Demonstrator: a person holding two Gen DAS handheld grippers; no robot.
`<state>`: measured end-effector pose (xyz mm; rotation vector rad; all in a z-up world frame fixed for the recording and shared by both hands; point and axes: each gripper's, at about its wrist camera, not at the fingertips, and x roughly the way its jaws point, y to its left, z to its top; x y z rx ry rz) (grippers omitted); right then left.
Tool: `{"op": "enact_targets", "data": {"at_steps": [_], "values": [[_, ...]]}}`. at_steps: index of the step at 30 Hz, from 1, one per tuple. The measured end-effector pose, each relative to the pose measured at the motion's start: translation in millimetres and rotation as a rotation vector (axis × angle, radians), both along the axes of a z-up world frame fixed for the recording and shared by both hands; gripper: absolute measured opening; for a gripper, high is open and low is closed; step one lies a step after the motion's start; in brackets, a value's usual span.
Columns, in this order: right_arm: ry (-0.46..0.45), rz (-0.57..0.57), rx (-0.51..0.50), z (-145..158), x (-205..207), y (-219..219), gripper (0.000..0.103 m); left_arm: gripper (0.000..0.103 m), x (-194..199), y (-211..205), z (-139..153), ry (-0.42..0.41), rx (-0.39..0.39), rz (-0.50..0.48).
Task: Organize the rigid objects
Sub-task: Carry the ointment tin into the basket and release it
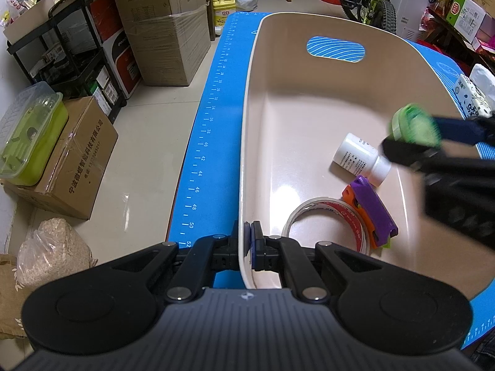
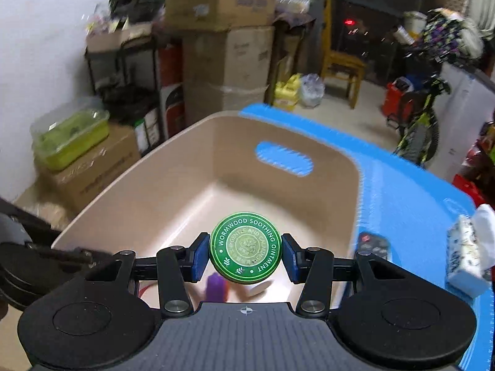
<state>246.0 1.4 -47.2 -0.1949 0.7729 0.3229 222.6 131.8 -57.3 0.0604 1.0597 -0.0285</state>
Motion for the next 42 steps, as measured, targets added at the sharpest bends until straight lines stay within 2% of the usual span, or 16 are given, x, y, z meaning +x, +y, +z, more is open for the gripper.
{"op": "enact_targets", "data": {"at_steps": [13, 16, 18, 22, 32, 37, 42], "values": [[0.248, 0.067, -0.085, -43, 24, 26, 0.054, 0.006, 0, -1, 0, 0.0, 0.002, 0.001], [0.264, 0.066, -0.092, -44, 25, 29, 0.054, 0.006, -1, 0, -1, 0.0, 0.003, -0.001], [0.272, 0.066, -0.098, -43, 27, 28, 0.058, 0.006, -1, 0, -1, 0.0, 0.004, -0.002], [0.246, 0.064, -0.071, -38, 23, 23, 0.066, 0.006, 0, 0, -1, -0.001, 0.005, -0.003], [0.072, 0.039, 0.007, 8, 4, -16, 0.067, 0.006, 0, -1, -1, -0.001, 0.005, -0.004], [-0.004, -0.044, 0.024, 29, 4, -54, 0.068, 0.006, 0, -1, -1, -0.001, 0.005, -0.004], [-0.019, -0.161, 0.018, 27, 9, -102, 0.07, 0.006, -1, 0, 0, 0.0, 0.002, -0.005]]}}
